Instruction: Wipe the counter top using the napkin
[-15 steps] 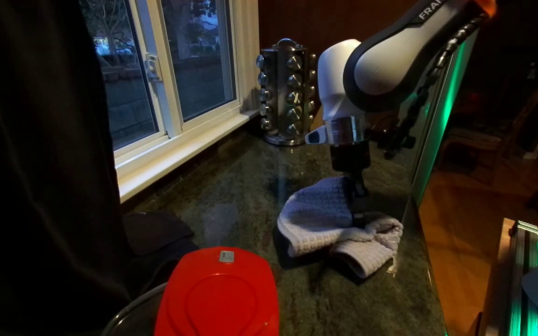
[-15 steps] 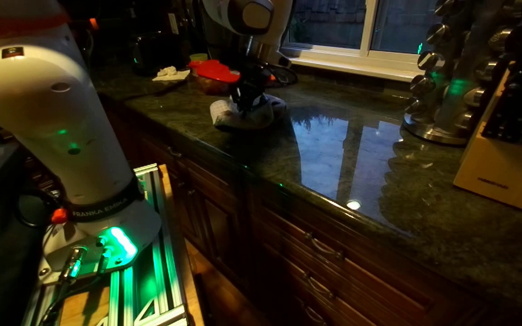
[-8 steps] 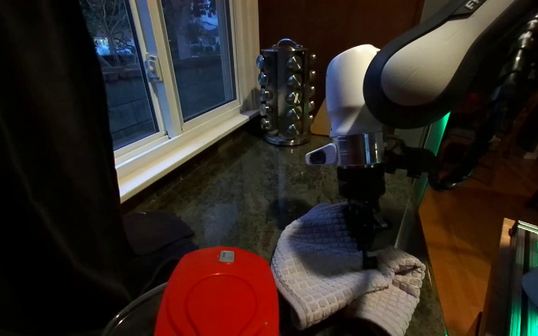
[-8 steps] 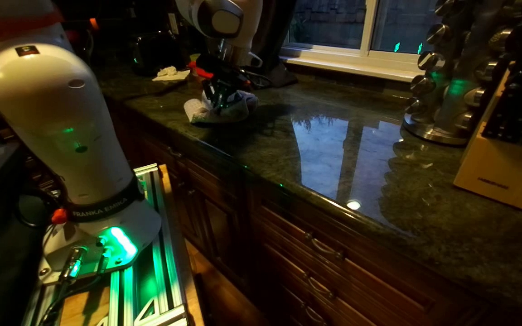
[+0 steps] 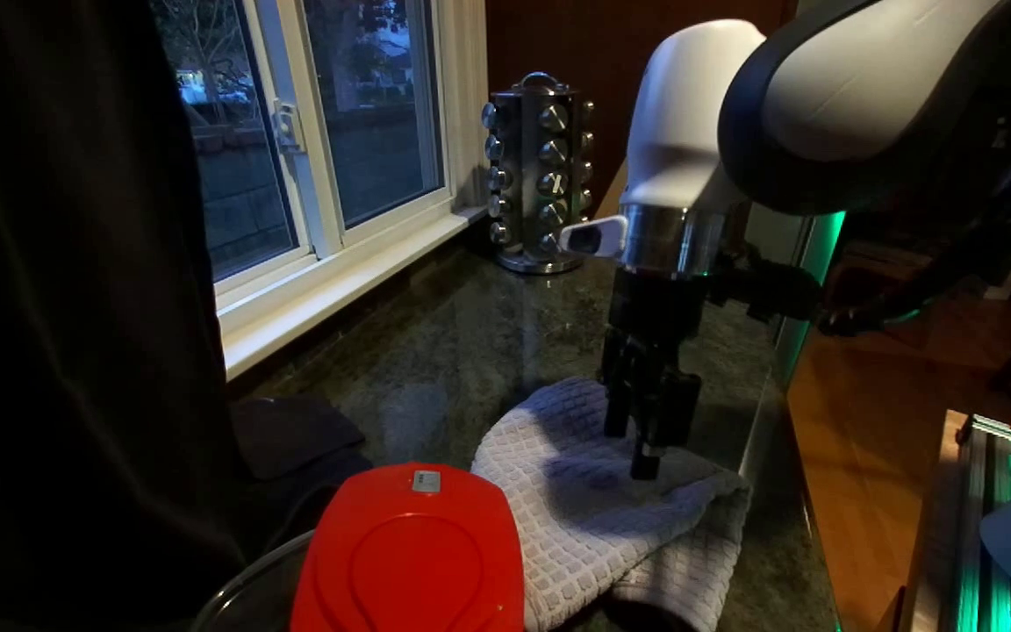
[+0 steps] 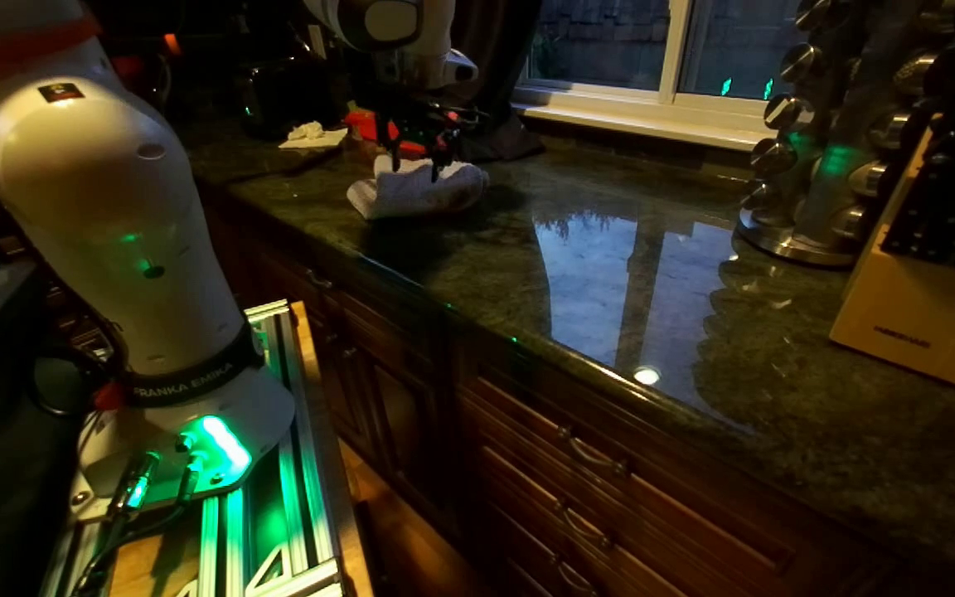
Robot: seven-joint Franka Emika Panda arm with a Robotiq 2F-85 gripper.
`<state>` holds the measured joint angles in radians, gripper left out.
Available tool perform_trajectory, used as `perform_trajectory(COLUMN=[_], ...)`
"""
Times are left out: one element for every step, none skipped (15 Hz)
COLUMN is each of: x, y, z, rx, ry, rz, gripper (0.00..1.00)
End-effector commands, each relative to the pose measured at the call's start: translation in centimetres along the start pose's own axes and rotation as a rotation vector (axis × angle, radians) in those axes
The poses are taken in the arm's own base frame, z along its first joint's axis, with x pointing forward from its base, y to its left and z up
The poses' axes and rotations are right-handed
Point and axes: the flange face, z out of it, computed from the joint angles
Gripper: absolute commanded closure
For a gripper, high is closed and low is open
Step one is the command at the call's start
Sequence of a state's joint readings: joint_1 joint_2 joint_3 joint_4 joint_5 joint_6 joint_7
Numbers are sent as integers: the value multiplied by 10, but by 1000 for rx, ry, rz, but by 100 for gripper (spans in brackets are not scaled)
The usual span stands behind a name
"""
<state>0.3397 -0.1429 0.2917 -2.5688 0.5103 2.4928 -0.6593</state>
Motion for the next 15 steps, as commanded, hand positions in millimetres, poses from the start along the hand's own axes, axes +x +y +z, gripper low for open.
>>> perform_trajectory(x=[-5, -7, -9, -14, -19, -25, -32, -41, -50, -61, -41, -48, -48, -47, -45], y=[4, 9, 15, 24, 33, 43, 53, 63, 73, 85, 77, 83, 83, 82, 80], z=[-57, -73, -89, -105, -119, -135, -147, -162, -175, -185, -168, -176, -177, -175, -172], rx=[-114, -148, -185, -232, -274, -313, -350, -387, -416, -440, -393, -404, -403, -400, -396], ry=[100, 119, 129, 135, 150, 165, 176, 180, 178, 161, 182, 186, 189, 186, 182], rz=[119, 158, 197, 234, 271, 314, 357, 403, 452, 501, 417, 434, 432, 425, 419], gripper=[0, 0, 0, 0, 0, 0, 0, 1, 0, 0, 0, 0, 0, 0, 0])
